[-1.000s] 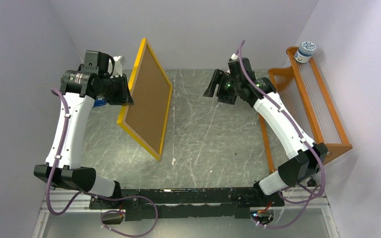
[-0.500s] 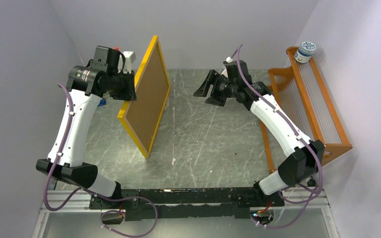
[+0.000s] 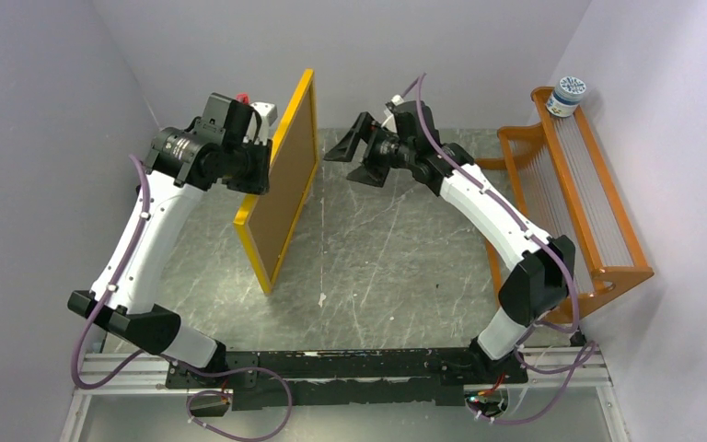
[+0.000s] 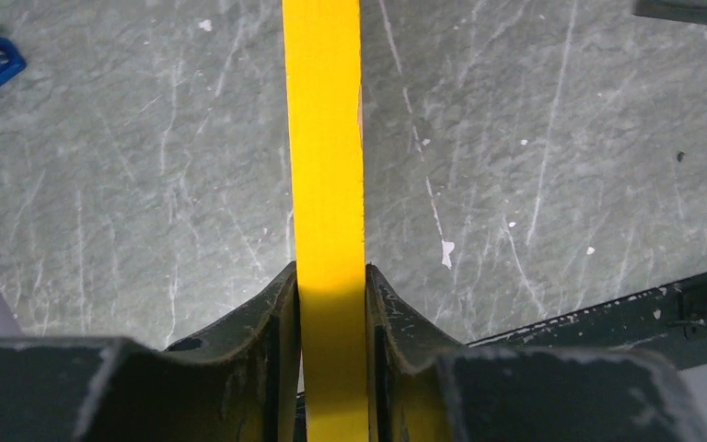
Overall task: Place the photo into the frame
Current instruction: Turn over the photo frame at the center of the board.
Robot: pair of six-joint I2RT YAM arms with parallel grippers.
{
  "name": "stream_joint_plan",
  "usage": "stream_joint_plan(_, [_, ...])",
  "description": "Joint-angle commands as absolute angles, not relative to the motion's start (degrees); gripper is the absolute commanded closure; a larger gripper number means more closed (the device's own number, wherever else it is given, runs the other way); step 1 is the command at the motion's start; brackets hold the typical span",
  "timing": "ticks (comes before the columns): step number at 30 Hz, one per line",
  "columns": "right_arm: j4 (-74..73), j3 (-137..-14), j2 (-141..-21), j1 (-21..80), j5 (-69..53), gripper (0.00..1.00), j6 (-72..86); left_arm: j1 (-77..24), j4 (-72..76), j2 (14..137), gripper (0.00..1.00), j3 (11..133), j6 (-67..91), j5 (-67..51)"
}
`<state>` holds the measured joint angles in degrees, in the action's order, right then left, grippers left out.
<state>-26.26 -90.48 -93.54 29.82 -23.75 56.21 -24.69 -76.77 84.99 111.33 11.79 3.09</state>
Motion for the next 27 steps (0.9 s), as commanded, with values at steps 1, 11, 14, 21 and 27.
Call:
stream_joint_plan(1, [-20.7, -97.2, -95.2, 32.2, -25.1, 0.10, 58.0, -26.3, -73.5, 83.3, 0.66, 109.4, 11.7, -4.1])
stream_joint_plan(11, [-21.9, -108.7, -102.5, 35.8, -24.1, 0.10, 59.3, -26.4, -71.4, 80.8, 0.54, 105.0, 10.9, -12.1])
stream_joint_plan(14, [-25.9, -113.5, -105.5, 35.9, -22.7, 0.13, 59.2, -26.4, -71.2, 80.8, 0.49, 104.9, 10.4, -13.8])
stream_joint_plan(21, [-35.0, -120.4, -108.6, 35.9, -19.2, 0.18, 54.7, -26.4, -66.5, 77.4, 0.30, 103.9, 8.1, -26.2])
stream_joint_plan(27, [-41.9, -122.2, -107.4, 35.6, -16.6, 0.24, 50.3, -26.4, -61.1, 74.1, 0.24, 100.9, 9.4, -27.9])
